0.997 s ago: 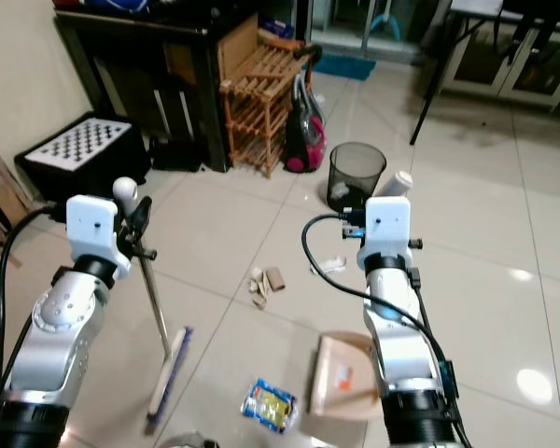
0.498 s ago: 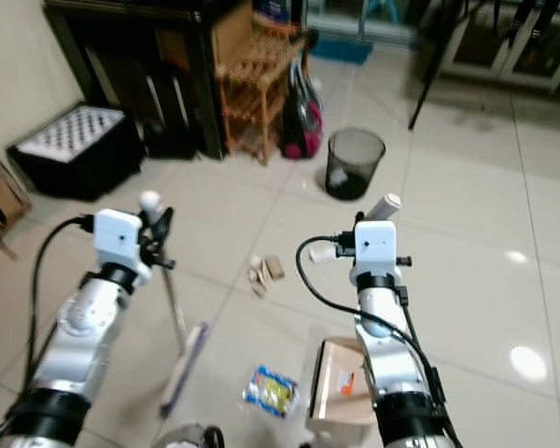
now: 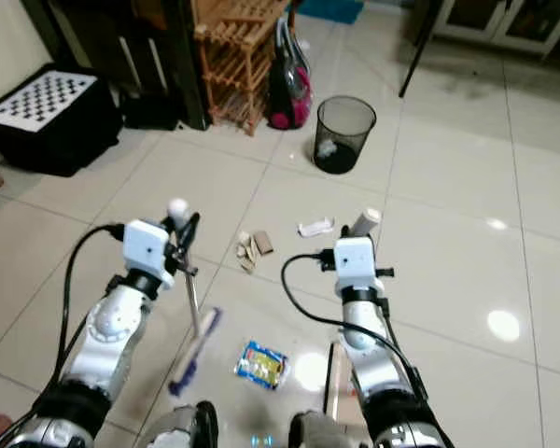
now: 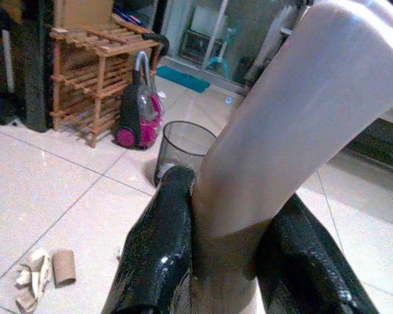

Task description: Sweep floor

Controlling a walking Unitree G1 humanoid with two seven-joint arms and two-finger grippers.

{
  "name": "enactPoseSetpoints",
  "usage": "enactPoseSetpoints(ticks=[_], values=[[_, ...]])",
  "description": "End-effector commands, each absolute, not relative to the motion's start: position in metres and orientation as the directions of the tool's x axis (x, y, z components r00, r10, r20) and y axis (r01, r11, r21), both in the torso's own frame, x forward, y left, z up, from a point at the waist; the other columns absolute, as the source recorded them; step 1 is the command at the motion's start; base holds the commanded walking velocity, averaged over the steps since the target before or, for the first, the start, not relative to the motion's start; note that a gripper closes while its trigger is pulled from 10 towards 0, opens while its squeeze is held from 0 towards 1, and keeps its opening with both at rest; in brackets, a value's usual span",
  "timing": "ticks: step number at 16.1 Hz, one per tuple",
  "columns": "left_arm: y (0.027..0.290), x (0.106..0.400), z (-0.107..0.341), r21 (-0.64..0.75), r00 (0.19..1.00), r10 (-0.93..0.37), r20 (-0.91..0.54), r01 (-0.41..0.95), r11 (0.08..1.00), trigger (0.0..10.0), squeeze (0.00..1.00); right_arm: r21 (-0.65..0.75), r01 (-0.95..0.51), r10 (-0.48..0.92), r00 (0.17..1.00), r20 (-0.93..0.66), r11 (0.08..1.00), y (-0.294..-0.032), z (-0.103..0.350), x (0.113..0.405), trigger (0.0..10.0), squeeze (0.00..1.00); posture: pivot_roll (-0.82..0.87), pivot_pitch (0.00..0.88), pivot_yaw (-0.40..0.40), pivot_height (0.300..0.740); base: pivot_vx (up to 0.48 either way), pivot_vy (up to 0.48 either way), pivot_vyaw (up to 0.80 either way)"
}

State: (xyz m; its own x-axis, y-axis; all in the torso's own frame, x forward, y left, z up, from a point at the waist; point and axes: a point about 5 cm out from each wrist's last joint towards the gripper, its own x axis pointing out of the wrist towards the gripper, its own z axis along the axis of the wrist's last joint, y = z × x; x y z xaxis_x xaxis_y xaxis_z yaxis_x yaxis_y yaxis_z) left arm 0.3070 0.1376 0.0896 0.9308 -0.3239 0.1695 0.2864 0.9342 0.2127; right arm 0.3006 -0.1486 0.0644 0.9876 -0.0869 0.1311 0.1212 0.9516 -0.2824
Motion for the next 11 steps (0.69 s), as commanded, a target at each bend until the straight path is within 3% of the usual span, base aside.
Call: enactPoseSetpoints(ticks=[1, 7, 11], values=[[0.136, 0.304, 0.079, 0.212, 0.938, -0.317, 0.140, 0.285, 0.935, 10.0, 0.00, -0.265, 0.114, -0.090, 0.991, 0.102, 0.957, -0.143, 0.056, 0.298, 10.0, 0.00, -0.05, 0.275, 0.005, 0.740, 0.000, 0.000, 0.00], [0.123, 0.313, 0.084, 0.109, 0.946, -0.259, 0.196, 0.241, 0.964, 10.0, 0.00, -0.097, 0.162, -0.153, 0.984, 0.092, 0.982, -0.141, 0.052, 0.295, 10.0, 0.00, -0.06, 0.286, 0.009, 0.740, 0.000, 0.000, 0.00], [0.124, 0.315, 0.084, 0.115, 0.945, -0.255, 0.204, 0.236, 0.965, 10.0, 0.00, -0.085, 0.140, -0.125, 0.978, 0.164, 0.986, -0.148, 0.068, 0.305, 10.0, 0.00, -0.07, 0.283, 0.006, 0.740, 0.000, 0.000, 0.00]])
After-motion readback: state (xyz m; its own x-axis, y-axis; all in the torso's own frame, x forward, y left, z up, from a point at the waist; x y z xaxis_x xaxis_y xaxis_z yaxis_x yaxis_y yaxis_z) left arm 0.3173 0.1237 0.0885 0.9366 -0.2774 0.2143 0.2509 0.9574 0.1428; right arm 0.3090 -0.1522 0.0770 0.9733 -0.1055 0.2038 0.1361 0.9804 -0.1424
